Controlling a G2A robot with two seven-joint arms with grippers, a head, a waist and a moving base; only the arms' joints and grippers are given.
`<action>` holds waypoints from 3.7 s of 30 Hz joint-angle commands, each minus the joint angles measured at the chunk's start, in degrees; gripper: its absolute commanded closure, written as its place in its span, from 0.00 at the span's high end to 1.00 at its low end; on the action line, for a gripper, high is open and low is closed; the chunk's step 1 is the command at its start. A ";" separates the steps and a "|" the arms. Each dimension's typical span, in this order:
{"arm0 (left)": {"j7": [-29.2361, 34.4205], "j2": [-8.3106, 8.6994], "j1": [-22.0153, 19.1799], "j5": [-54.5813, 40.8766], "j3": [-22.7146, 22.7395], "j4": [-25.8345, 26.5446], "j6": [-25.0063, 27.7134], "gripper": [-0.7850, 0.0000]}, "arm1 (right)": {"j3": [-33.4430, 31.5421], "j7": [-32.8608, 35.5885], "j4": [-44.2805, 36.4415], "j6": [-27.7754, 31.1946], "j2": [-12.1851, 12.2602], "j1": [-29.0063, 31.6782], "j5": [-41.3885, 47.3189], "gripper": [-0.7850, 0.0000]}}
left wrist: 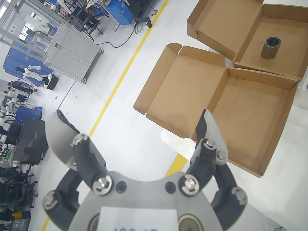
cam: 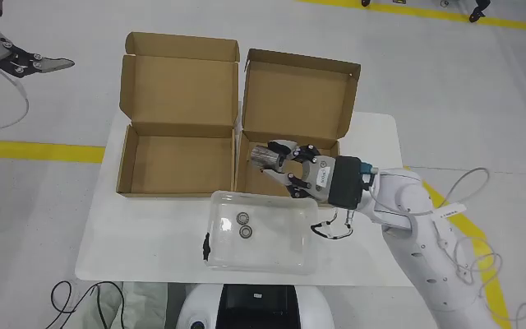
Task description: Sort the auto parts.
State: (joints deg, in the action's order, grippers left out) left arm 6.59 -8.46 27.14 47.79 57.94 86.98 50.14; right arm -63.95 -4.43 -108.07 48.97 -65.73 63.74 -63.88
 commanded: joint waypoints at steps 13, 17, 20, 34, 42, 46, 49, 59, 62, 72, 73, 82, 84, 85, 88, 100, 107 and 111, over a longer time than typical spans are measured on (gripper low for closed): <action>0.00 0.00 0.00 0.00 0.00 0.00 0.00 1.00 | -3.30 1.77 -0.13 0.15 0.79 3.88 0.45 0.00; 0.00 0.00 0.00 0.00 0.00 0.00 0.00 1.00 | -4.29 2.44 -0.48 -0.51 1.08 5.79 -0.44 0.00; 0.00 0.00 0.00 0.00 0.00 0.00 0.00 1.00 | -4.44 3.97 -0.83 -1.69 1.21 7.01 -0.84 0.00; 0.00 0.00 0.00 0.00 0.00 0.00 0.00 1.00 | -4.17 15.06 2.98 -9.18 1.57 10.14 -2.76 0.00; 0.00 0.00 0.00 0.00 0.00 0.00 0.00 1.00 | -2.26 23.43 5.88 -14.52 1.33 9.26 -3.90 0.00; 0.00 0.00 0.00 0.00 0.00 0.00 0.00 1.00 | -0.74 26.56 7.66 -16.36 1.03 8.18 -3.21 0.00; 0.00 0.00 0.00 0.00 0.00 0.00 0.00 1.00 | 0.50 28.56 9.37 -17.52 0.74 7.06 -2.61 0.00; 0.00 0.00 0.00 0.00 0.00 0.00 0.00 1.00 | 5.41 36.59 16.20 -21.12 -0.63 0.86 -1.08 0.00; 0.00 0.00 0.00 0.00 0.00 0.00 0.00 1.00 | 7.03 38.39 18.41 -22.26 -1.19 -1.28 -0.73 0.00; 0.00 0.00 0.00 0.00 0.00 0.00 0.00 1.00 | 10.94 42.15 25.47 -24.40 -2.81 -6.74 0.64 0.00; 0.00 0.00 0.00 0.00 0.00 0.00 0.00 1.00 | 11.25 42.01 26.11 -24.31 -2.97 -7.16 0.94 0.00; 0.00 0.00 0.00 0.00 0.00 0.00 0.00 1.00 | 14.45 42.82 31.52 -24.39 -4.55 -11.49 2.21 0.00; 0.00 0.00 0.00 0.00 0.00 0.00 0.00 1.00 | 15.10 42.69 32.71 -24.44 -4.93 -12.37 2.62 0.00; 0.00 0.00 0.00 0.00 0.00 0.00 0.00 1.00 | 15.37 42.67 33.25 -24.50 -5.11 -12.78 2.81 0.00; 0.00 0.00 0.00 0.00 0.00 0.00 0.00 1.00 | 16.19 42.78 34.82 -24.61 -5.61 -13.86 3.26 0.16; 0.00 0.00 0.00 0.00 0.00 0.00 0.00 1.00 | 17.43 43.63 37.04 -24.87 -6.66 -16.15 3.04 0.40; 0.00 0.00 0.00 0.00 0.00 0.00 0.00 1.00 | 15.88 44.63 33.29 -25.24 -6.17 -14.96 1.85 0.44; 0.00 0.00 0.00 0.00 0.00 0.00 0.00 1.00 | 14.31 46.25 29.39 -25.71 -5.54 -13.56 0.41 0.42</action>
State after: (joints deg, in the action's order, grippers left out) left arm 6.59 -8.46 27.14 47.79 57.94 86.98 50.14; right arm -49.29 41.46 -77.77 23.37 -71.41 49.85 -63.12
